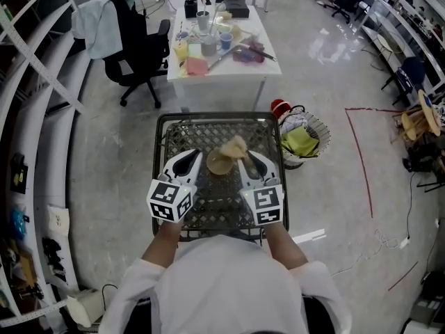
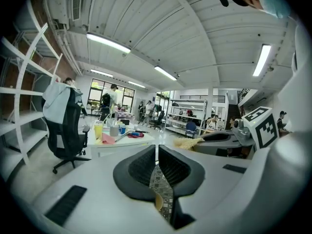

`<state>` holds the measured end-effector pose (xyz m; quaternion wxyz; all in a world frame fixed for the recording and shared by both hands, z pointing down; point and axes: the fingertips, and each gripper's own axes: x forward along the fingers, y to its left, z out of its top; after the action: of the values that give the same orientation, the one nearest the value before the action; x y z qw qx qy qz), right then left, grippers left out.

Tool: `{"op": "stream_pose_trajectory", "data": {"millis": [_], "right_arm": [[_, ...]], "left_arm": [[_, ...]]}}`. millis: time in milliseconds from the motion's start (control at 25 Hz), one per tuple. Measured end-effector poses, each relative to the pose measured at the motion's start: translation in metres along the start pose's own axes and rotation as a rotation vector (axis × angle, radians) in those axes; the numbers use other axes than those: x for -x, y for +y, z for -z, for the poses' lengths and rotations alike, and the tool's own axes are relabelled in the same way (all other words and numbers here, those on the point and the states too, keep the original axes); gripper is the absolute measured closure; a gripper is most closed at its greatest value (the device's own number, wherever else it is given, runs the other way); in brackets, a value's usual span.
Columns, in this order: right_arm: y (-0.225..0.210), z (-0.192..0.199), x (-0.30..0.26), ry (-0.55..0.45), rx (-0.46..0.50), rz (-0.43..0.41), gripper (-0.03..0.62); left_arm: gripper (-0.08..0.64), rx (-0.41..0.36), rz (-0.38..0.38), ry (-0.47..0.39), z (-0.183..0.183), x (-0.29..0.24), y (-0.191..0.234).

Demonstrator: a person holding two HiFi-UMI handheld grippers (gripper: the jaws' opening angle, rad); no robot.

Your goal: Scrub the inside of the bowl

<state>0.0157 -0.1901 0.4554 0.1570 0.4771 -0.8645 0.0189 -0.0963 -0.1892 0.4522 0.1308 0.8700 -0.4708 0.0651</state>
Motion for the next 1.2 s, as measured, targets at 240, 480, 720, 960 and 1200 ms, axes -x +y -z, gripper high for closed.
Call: {"op": "stream_pose_trajectory", "data": {"millis": [240, 480, 720, 960, 1200], "right_arm": [[-0.0012, 0.0017, -0.0037, 0.003, -0.007, -0.009, 0.502], [-0.0004, 0.0029, -0.0060, 0.014, -0.002, -0.014, 0.503], [-0.0005, 0.0062, -0.0083, 0.022, -0.009, -0.009, 0.503], [0.0007, 0.0072, -0.0078, 0.022, -0.010, -0.006, 0.503], [0.0003, 0.0060, -0.0075, 0.025, -0.011, -0.003, 0.503]], "left_arm": [[0.518, 0.004, 0.022, -0.012, -0.0044, 0.0024, -0.0072], [0.518, -0.025, 0.021, -0.010, -0.0068, 0.0022, -0.0066], [0.518, -0.015, 0.025, -0.004, -0.0042, 0.0020, -0.0039], [0.518, -0.015, 0.027, -0.007, -0.0033, 0.0026, -0.0048], [0.518, -0.016, 0.030, -0.004, -0.0045, 0.0026, -0.0043]]}}
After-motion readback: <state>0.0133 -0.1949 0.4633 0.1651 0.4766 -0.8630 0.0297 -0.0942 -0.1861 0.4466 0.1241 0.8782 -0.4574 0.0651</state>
